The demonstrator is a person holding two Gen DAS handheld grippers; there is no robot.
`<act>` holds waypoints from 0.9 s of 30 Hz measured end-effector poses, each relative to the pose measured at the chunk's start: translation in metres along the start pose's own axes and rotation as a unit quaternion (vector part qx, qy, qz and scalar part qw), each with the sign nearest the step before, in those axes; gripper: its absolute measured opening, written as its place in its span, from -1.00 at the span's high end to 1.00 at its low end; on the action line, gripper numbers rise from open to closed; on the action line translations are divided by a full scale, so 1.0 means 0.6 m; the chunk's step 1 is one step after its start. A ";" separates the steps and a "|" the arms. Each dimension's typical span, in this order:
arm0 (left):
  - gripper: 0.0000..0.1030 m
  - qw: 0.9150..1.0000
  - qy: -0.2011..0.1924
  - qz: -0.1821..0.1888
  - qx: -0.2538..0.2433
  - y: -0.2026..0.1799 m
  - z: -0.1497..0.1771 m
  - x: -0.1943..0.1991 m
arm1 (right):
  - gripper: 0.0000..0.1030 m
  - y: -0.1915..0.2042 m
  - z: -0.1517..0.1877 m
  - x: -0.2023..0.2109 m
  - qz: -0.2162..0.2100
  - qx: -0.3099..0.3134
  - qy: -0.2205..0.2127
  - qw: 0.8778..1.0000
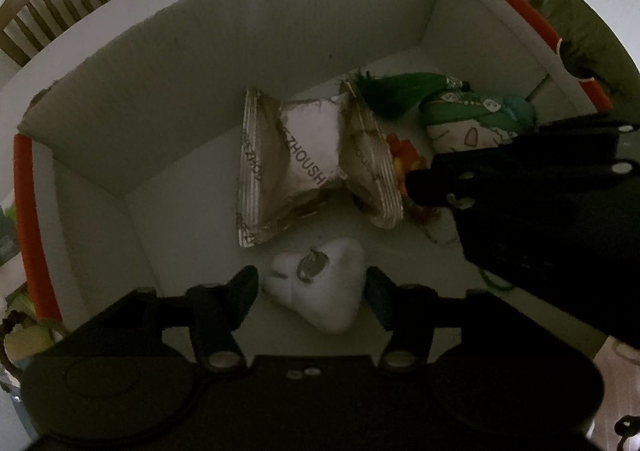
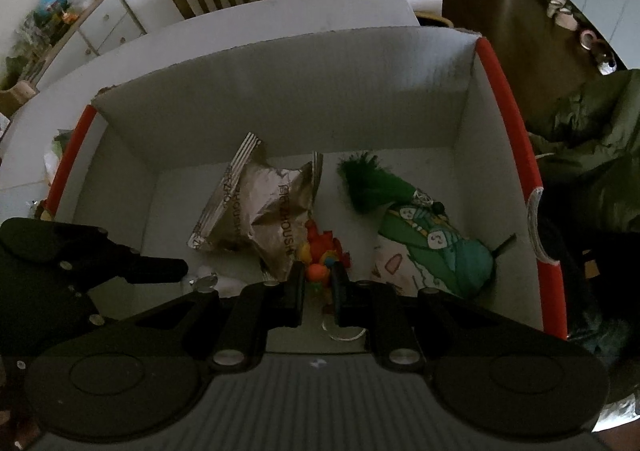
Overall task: Organize objects
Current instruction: 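Open both tools to drop the items in the box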
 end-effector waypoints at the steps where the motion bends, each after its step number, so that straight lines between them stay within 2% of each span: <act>1: -0.32 1.000 -0.003 0.001 0.001 0.000 0.000 0.002 | 0.74 0.001 -0.001 0.002 0.000 0.000 -0.002 1.000; 3: -0.45 1.000 -0.010 0.004 0.002 0.001 0.000 0.008 | 0.74 -0.001 0.001 0.006 0.001 0.002 -0.006 1.000; 16: -0.45 0.997 -0.079 0.018 0.014 0.003 0.019 0.070 | 0.74 -0.011 0.016 0.070 -0.014 -0.002 -0.041 0.999; 27: -0.46 0.989 -0.143 0.023 0.022 0.030 0.046 0.130 | 0.74 0.022 0.041 0.149 -0.038 0.026 -0.088 0.995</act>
Point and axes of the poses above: each gripper's, at about its wrist camera, not at the fingertips, and x roughly against the way its jaws point, y to its left, z to its underside, the point moved 3 cm from there along -x, roughly the way its jaws point, and after that the axes turned 1 degree about z, right-handed, at the moved point
